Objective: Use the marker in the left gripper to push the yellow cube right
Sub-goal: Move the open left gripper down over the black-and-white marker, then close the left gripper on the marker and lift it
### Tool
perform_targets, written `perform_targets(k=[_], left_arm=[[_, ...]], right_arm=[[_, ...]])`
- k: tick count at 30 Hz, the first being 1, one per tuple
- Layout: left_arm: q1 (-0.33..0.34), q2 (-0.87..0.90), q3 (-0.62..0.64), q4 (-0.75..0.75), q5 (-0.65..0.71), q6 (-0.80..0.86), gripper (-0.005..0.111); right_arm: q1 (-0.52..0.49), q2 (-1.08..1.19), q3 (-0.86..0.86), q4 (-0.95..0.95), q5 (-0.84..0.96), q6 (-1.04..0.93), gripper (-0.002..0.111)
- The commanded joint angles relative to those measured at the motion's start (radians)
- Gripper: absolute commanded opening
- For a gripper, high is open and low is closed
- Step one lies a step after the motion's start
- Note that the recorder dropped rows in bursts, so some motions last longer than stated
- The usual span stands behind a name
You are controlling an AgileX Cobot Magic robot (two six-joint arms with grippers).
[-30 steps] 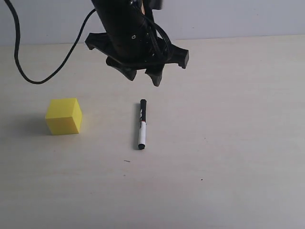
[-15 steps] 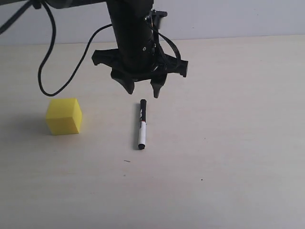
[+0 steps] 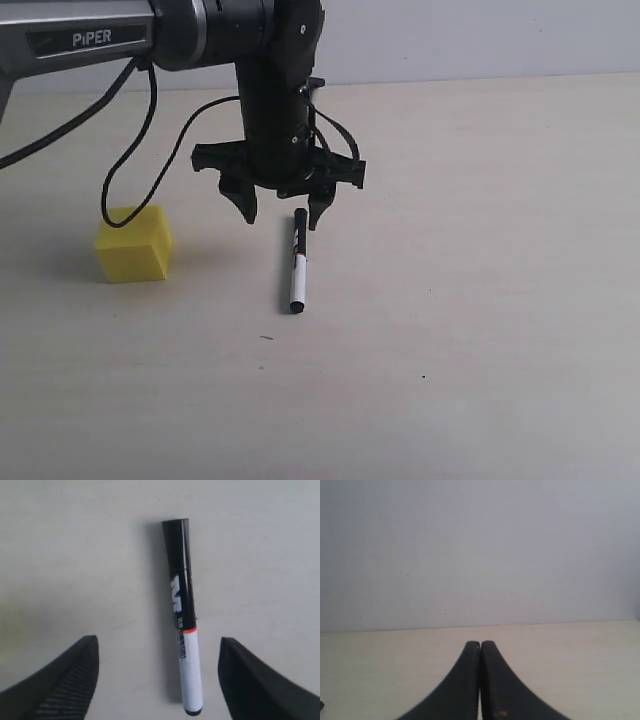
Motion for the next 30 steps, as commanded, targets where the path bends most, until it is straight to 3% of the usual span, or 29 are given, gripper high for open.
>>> perform_targets(k=[1, 22, 26, 30], left_arm=[[0.002, 0.027, -0.008, 0.003, -0.017, 0.001, 0.066], [-0.002, 0.075, -0.008, -0.057, -0.079, -0.001, 0.066], [-0.004, 0.089, -0.008, -0.057, -0.064, -0.001, 0.058], [-0.004, 0.098, -0.008, -0.057, -0.037, 0.001, 0.057]], right_arm=[[-0.005, -0.005, 0.005, -0.002, -0.003, -0.003, 0.0], [-0.005, -0.005, 0.005, -0.002, -0.005, -0.001, 0.0], [-0.005, -0.005, 0.005, -0.002, -0.005, -0.003, 0.0], [-0.005, -0.005, 0.005, -0.002, -0.005, -0.003, 0.0]])
